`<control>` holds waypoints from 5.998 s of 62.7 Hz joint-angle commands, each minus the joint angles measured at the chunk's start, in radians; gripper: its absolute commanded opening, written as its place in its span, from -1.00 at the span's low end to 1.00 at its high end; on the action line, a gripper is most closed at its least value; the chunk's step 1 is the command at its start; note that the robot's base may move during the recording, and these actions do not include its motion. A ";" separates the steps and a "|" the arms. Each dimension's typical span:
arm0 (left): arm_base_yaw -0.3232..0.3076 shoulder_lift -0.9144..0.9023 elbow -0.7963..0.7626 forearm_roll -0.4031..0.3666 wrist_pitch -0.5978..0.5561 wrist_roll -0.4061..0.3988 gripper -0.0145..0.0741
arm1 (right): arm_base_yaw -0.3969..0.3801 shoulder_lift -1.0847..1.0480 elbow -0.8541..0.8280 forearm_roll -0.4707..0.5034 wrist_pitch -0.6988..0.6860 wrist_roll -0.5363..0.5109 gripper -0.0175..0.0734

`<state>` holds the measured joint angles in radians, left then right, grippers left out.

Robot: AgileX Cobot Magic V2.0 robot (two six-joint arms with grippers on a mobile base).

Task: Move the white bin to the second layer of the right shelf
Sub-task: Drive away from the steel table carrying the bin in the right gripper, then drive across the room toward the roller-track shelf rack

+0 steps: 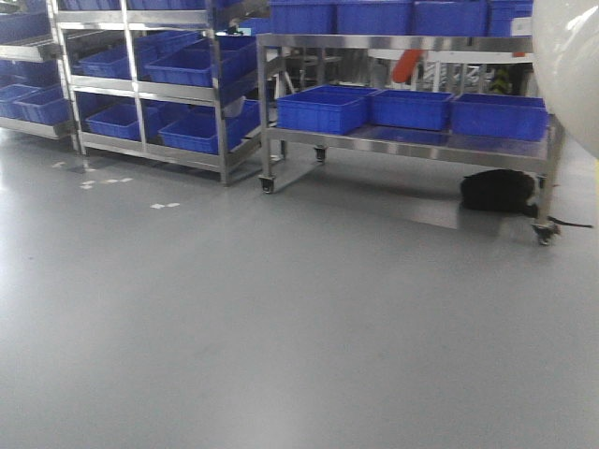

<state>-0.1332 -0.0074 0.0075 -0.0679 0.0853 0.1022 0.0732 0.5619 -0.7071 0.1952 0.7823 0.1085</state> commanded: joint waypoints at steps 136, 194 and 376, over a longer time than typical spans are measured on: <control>-0.003 -0.014 0.037 -0.006 -0.085 -0.003 -0.48 | -0.006 0.007 -0.029 0.020 -0.086 -0.002 -0.49; -0.003 -0.014 0.037 -0.006 -0.085 -0.003 -0.48 | -0.006 0.007 -0.029 0.020 -0.085 -0.002 -0.49; -0.003 -0.014 0.037 -0.006 -0.085 -0.003 -0.48 | -0.006 0.007 -0.029 0.020 -0.086 -0.002 -0.49</control>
<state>-0.1332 -0.0074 0.0075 -0.0679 0.0853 0.1022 0.0732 0.5619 -0.7071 0.1976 0.7823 0.1085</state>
